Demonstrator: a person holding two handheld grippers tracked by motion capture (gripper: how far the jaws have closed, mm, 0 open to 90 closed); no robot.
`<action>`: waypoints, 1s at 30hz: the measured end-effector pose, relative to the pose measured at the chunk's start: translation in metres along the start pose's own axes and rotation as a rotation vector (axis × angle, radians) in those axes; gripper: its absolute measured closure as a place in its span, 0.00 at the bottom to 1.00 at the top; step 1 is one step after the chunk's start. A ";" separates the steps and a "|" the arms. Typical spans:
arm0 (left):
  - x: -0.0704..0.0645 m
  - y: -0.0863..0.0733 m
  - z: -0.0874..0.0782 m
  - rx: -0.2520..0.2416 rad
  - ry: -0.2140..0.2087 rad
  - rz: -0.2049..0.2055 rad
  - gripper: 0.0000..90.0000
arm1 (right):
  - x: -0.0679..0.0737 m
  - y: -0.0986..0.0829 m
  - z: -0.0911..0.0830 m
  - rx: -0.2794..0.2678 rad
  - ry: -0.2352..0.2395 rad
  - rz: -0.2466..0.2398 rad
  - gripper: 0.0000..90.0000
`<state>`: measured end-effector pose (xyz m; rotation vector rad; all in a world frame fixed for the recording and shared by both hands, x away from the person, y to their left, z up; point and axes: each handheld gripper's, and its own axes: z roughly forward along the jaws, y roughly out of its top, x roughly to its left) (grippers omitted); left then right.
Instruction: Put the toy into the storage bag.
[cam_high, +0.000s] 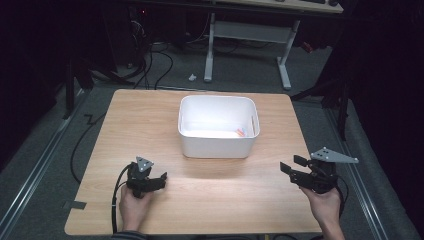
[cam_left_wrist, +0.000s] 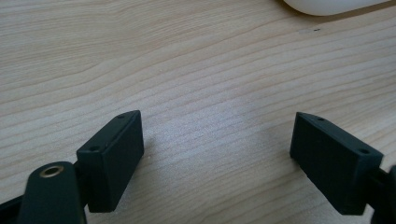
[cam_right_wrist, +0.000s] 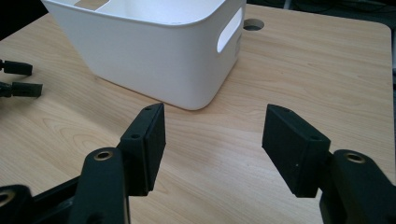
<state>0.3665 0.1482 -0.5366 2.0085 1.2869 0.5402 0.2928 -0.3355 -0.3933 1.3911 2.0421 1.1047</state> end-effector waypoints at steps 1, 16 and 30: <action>0.000 0.000 0.000 0.000 0.000 0.000 0.20 | 0.001 -0.001 0.001 0.002 0.001 0.007 0.44; 0.000 0.000 0.000 0.000 0.000 0.000 0.20 | -0.001 -0.030 0.028 0.027 0.017 0.044 0.45; 0.000 0.000 0.000 0.000 0.000 0.000 0.20 | 0.003 -0.046 0.055 0.048 0.028 0.057 0.45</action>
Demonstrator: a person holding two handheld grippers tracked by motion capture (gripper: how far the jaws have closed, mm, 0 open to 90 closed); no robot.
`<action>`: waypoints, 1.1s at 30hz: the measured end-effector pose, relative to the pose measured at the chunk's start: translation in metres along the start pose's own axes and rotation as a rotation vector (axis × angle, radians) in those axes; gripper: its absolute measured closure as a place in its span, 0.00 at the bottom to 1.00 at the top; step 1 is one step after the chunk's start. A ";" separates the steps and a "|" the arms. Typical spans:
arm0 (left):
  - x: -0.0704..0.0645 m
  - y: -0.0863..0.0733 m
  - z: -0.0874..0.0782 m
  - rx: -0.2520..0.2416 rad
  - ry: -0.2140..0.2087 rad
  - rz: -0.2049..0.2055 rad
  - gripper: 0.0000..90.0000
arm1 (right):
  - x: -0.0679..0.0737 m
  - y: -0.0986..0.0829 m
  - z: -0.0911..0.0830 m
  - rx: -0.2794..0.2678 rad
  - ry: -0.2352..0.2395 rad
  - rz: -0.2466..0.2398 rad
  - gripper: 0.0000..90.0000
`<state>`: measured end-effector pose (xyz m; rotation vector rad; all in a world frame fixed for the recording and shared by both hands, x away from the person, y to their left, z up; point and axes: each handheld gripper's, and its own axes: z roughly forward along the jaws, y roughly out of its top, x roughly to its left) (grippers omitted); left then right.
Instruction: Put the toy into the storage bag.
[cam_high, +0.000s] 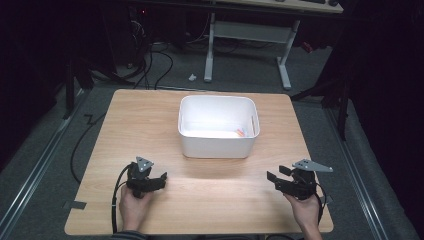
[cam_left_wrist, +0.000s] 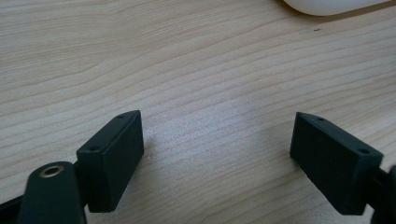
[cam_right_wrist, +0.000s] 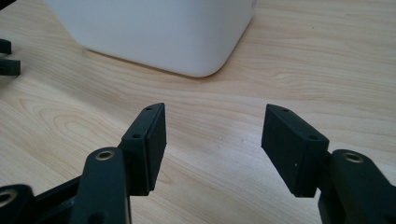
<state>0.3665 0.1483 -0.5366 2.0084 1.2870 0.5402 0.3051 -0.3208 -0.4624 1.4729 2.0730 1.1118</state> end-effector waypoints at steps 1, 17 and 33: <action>0.000 0.000 0.000 0.000 0.000 0.000 0.20 | 0.000 -0.001 0.002 0.007 -0.002 0.002 0.45; 0.000 0.000 0.000 0.000 0.000 0.000 0.20 | 0.005 -0.013 0.029 0.044 0.003 0.002 0.45; 0.000 0.000 0.000 0.000 0.000 0.000 0.20 | 0.011 -0.020 0.051 0.085 -0.038 -0.040 0.46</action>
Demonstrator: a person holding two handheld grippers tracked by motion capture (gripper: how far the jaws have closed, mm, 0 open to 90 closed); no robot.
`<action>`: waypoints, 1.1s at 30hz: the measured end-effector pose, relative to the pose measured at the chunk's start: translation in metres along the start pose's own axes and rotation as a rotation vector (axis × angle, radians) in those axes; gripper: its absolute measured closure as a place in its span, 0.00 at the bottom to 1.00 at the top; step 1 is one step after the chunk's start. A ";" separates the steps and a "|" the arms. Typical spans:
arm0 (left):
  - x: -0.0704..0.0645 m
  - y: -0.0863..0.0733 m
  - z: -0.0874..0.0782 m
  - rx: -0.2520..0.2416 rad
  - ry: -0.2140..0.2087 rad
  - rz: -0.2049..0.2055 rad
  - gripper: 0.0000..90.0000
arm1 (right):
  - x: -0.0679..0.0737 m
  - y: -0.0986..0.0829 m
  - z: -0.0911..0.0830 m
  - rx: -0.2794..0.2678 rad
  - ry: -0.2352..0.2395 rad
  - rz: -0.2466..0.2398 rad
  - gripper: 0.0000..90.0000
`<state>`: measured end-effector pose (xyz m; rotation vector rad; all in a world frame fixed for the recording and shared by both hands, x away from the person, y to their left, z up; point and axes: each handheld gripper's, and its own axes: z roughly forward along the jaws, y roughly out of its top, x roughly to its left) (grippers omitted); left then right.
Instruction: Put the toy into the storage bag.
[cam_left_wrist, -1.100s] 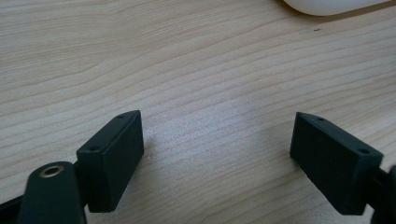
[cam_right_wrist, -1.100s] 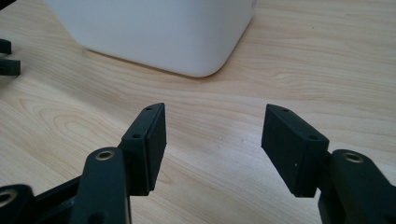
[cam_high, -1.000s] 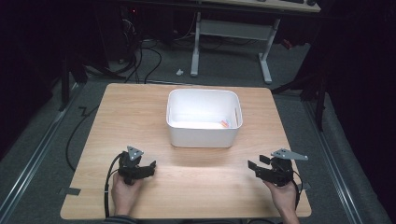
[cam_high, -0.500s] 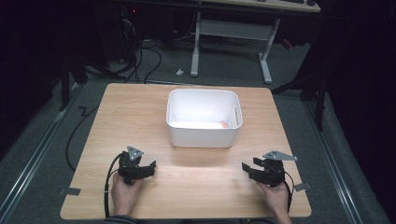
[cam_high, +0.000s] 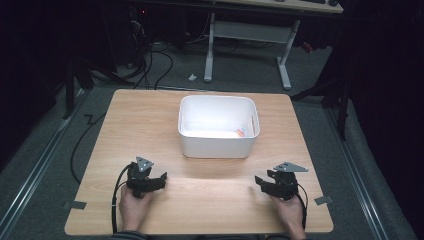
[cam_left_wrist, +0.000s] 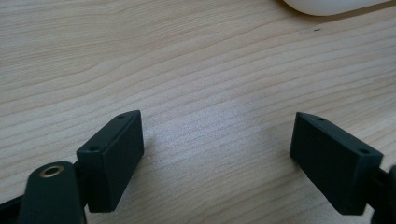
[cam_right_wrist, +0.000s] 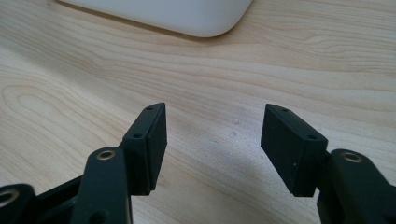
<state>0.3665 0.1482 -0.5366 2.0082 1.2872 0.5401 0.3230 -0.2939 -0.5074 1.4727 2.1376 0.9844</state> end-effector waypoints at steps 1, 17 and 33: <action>0.000 0.000 0.000 0.000 0.000 0.000 0.20 | 0.001 -0.001 0.003 0.005 -0.004 -0.004 0.46; 0.000 0.000 0.000 0.001 -0.001 0.002 0.20 | 0.013 -0.004 0.025 0.018 -0.015 -0.035 0.46; 0.000 0.000 0.000 0.001 -0.002 0.003 0.20 | 0.017 -0.004 0.032 -0.010 -0.060 -0.096 0.40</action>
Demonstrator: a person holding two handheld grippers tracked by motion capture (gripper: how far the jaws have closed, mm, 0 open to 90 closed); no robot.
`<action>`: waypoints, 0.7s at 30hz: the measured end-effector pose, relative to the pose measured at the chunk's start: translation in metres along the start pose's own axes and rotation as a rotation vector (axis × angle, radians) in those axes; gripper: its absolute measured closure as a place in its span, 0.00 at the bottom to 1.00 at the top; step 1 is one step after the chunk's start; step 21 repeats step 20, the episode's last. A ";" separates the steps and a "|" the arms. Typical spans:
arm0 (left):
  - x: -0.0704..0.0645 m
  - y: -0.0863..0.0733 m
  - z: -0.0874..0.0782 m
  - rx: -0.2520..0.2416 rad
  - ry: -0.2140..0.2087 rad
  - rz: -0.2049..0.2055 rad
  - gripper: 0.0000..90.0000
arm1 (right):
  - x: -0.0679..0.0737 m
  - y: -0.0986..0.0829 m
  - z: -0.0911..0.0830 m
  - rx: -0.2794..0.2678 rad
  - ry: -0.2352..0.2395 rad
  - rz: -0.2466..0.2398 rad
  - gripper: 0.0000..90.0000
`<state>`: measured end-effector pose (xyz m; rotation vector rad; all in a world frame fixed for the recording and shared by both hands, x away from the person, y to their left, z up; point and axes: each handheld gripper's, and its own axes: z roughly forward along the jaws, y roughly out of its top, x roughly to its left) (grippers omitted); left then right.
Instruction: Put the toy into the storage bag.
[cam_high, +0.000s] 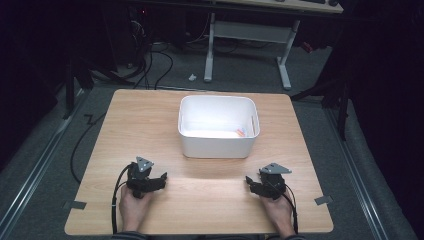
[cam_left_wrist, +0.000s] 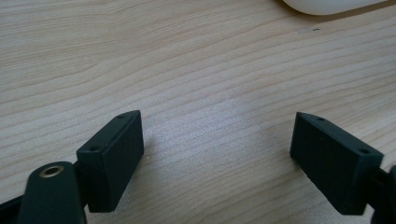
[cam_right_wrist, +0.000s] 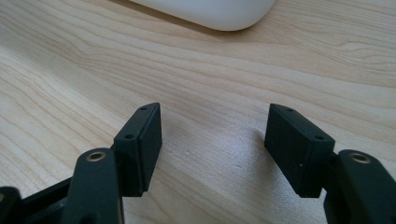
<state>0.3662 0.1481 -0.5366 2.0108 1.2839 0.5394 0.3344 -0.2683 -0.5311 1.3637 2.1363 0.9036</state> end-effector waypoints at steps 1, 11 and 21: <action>0.000 0.000 0.000 0.000 0.000 0.000 0.20 | 0.000 0.000 0.000 0.003 -0.001 0.008 0.39; 0.000 0.000 0.000 0.000 -0.001 0.001 0.20 | 0.000 0.000 0.000 0.007 -0.010 0.018 0.36; 0.000 0.000 0.000 0.000 0.000 0.000 0.20 | 0.000 0.000 0.000 0.011 -0.022 0.029 0.33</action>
